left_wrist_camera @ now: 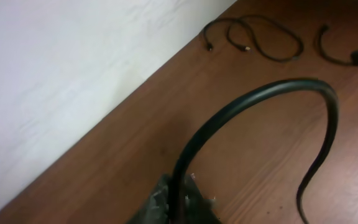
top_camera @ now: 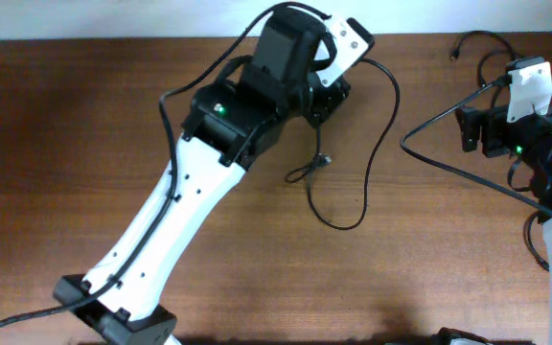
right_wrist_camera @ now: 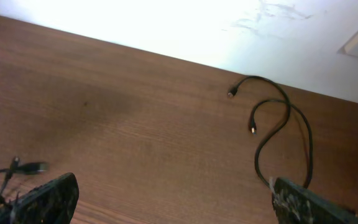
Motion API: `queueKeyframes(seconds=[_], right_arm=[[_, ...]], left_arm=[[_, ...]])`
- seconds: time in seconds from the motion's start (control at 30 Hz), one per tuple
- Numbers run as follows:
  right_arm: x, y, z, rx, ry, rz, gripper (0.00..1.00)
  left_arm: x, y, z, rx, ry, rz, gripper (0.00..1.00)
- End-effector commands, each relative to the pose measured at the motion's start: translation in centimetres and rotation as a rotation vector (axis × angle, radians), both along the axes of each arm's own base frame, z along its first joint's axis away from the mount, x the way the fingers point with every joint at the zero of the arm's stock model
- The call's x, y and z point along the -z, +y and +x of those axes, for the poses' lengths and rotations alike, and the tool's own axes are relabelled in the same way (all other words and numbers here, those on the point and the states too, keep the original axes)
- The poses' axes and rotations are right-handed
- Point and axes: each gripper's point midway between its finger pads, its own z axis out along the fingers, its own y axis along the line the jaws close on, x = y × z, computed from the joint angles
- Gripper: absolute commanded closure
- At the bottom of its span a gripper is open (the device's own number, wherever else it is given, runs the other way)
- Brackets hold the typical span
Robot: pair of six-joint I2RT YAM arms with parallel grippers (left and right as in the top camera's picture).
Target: Untangle cables
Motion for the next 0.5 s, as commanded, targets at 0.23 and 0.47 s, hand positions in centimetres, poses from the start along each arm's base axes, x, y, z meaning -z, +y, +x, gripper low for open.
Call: queueKeyframes(seconds=[0.23, 0.47], right_arm=[[-0.7, -0.1, 0.1, 0.004, -0.019, -0.021, 0.02], [-0.7, 5.4, 0.5, -0.149, -0.026, -0.007, 0.02]], left_arm=[[-1.8, 0.7, 0.4, -0.024, -0.056, 0.021, 0.01], [-9.2, 4.9, -1.4, -0.142, -0.162, 0.026, 0.01]])
